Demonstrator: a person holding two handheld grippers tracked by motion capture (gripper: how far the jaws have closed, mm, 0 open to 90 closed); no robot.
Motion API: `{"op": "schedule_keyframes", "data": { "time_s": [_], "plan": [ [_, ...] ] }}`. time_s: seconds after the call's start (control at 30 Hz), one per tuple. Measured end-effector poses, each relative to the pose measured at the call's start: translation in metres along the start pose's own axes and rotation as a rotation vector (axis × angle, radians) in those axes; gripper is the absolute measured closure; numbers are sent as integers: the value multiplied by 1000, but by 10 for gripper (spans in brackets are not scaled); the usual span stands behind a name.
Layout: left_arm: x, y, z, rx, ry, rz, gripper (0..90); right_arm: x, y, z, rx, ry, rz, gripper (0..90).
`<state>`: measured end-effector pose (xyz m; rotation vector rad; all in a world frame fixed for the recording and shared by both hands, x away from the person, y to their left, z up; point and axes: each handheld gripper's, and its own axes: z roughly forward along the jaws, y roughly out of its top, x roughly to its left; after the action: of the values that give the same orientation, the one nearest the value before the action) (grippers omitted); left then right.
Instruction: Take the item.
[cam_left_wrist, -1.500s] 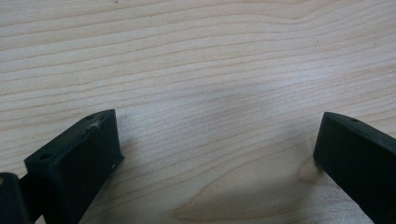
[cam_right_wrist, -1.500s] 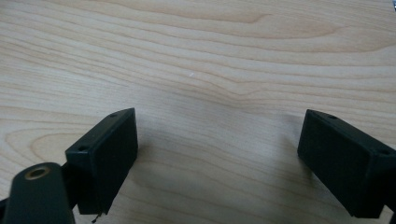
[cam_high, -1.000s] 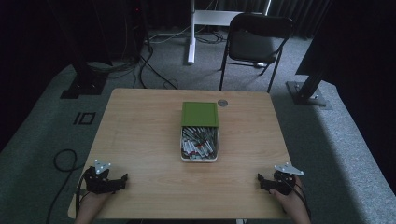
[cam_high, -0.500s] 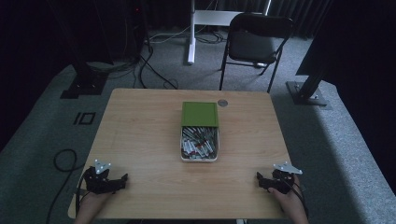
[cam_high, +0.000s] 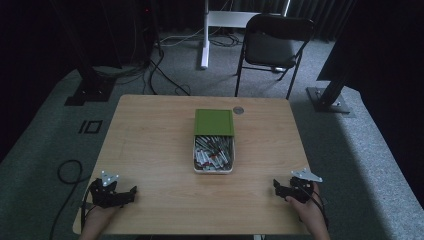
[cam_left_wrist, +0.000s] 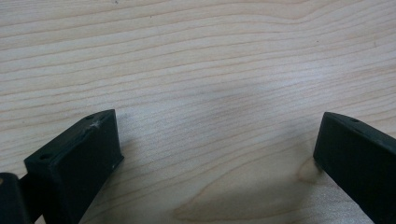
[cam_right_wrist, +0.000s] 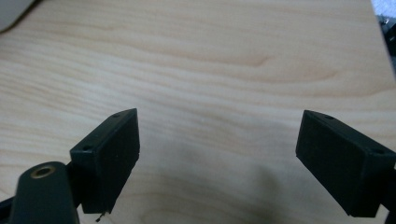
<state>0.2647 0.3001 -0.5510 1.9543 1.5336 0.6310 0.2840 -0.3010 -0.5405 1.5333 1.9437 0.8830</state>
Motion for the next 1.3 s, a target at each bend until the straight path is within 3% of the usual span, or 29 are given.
{"op": "schedule_keyframes", "data": {
  "time_s": [0.4, 0.63, 0.93, 1.3],
  "plan": [
    [0, 0, 0, 0, 0, -1, 13, 4, 31, -16, -69, 4, -15, 139],
    [0, 0, 0, -2, 0, -3, 14, 12, 44, -17, -89, 12, -42, 144],
    [0, 0, 0, -2, 0, -3, 14, 29, 62, -20, -133, 65, -72, 148],
    [0, 0, 0, -2, 0, -3, 14, 46, 76, -21, -145, 103, -101, 164]
  ]
}}
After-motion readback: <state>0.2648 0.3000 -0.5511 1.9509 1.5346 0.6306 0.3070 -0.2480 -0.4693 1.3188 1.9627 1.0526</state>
